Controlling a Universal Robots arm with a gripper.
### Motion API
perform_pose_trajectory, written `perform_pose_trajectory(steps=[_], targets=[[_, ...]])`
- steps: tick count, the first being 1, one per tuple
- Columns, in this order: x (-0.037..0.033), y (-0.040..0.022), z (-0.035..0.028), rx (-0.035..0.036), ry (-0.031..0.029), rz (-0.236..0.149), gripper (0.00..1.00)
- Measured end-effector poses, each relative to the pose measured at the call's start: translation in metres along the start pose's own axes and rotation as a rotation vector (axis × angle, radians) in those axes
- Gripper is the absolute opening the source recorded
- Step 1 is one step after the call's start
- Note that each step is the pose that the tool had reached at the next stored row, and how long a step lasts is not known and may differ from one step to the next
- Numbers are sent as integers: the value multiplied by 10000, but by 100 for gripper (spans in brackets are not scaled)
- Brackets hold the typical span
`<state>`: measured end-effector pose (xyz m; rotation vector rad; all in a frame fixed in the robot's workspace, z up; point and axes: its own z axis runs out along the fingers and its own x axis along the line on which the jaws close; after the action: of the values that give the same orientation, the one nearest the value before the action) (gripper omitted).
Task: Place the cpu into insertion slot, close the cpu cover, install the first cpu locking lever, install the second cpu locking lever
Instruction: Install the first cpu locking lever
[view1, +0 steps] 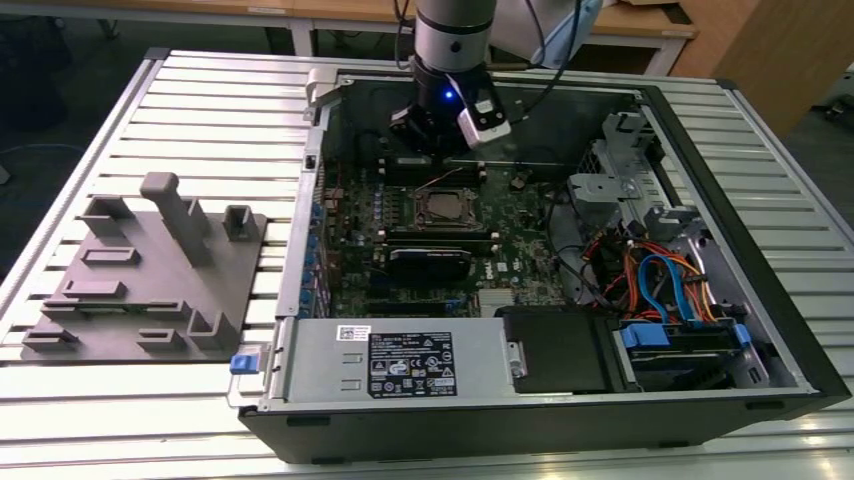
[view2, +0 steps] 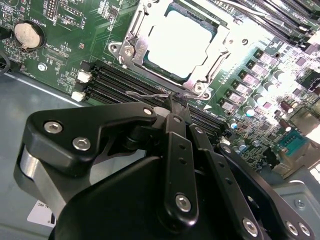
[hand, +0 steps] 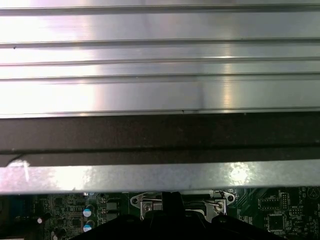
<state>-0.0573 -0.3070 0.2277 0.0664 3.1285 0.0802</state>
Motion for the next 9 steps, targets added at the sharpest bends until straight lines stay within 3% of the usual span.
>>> perform_pose_trajectory(steps=[5, 9], targets=[[-9, 0, 8, 0, 0, -1, 11], [-56, 17, 18, 0, 4, 0, 11]])
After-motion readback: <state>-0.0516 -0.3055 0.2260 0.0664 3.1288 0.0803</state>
